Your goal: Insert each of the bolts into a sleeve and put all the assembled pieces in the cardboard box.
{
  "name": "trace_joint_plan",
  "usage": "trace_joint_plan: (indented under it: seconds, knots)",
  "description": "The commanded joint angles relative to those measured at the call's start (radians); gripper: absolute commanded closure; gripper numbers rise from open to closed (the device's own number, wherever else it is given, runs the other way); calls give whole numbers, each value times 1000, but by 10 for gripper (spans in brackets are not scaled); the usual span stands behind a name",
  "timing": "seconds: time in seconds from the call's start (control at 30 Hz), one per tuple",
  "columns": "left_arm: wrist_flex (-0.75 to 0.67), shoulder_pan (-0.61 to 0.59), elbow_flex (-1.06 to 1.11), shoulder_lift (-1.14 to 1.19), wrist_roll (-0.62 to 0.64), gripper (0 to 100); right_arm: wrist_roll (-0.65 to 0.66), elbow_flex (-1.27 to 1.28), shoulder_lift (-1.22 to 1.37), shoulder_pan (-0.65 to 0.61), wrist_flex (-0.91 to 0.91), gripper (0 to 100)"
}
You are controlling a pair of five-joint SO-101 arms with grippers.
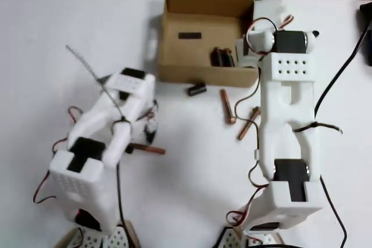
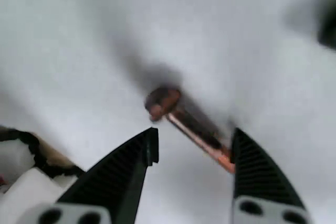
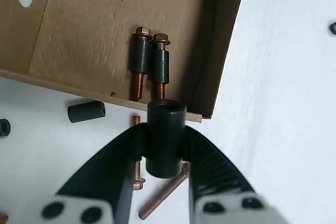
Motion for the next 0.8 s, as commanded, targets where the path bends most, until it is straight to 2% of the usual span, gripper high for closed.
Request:
trace_joint_plan:
  seconds: [0.0,0.13,0.4,0.6,0.77]
  knots:
    - [60,41,-76,-11,0,630,5,-8,-64,-5,-18,978]
    - [49,46,-67,-3,3,565,5,-8,-64,-1,-30,978]
    - [18,-12,16,-3,3,566,5,-9,-64,-1,-65,978]
    - [-91,-20,117,-3,2,566,5,-8,-64,-8,-71,978]
    - [-121,-26,122,-3,3,566,5,-8,-64,-1,-67,978]
